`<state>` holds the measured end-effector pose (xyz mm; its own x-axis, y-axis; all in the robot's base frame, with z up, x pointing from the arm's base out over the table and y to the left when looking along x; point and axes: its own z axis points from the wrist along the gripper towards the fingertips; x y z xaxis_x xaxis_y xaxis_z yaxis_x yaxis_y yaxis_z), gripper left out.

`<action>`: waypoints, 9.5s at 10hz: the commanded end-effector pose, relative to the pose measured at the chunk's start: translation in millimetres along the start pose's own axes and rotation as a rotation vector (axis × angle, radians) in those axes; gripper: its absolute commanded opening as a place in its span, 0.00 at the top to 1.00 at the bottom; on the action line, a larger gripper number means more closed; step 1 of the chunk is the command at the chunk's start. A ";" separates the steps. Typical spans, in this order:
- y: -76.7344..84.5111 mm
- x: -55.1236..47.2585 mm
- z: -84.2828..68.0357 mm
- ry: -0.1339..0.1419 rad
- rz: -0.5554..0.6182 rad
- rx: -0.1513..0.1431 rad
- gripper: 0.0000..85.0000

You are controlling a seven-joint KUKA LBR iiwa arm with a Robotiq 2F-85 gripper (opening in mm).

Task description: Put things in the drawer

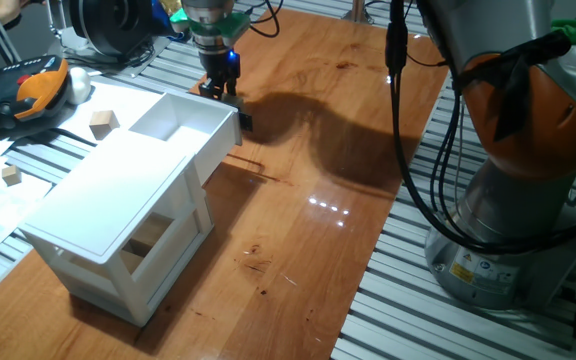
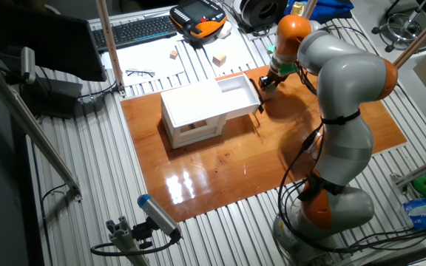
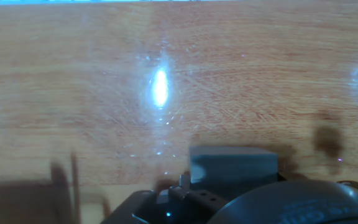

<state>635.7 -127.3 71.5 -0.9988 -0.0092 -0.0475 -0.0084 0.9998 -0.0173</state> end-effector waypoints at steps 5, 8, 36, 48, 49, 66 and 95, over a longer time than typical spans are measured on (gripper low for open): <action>3.0 -5.8 -50.3 0.020 0.007 0.020 1.00; 8.0 -1.8 -67.9 -0.010 0.021 0.011 1.00; 12.2 9.7 -130.9 0.085 0.095 -0.027 1.00; 79.4 3.6 -216.3 0.083 0.107 0.018 1.00; 89.3 4.3 -222.3 0.086 0.115 0.029 1.00; 173.8 35.9 -210.1 0.012 0.016 0.017 1.00; 209.3 43.0 -159.7 0.040 -0.035 0.004 1.00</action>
<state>583.6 84.0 225.3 -0.9991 -0.0426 -0.0036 -0.0425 0.9989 -0.0219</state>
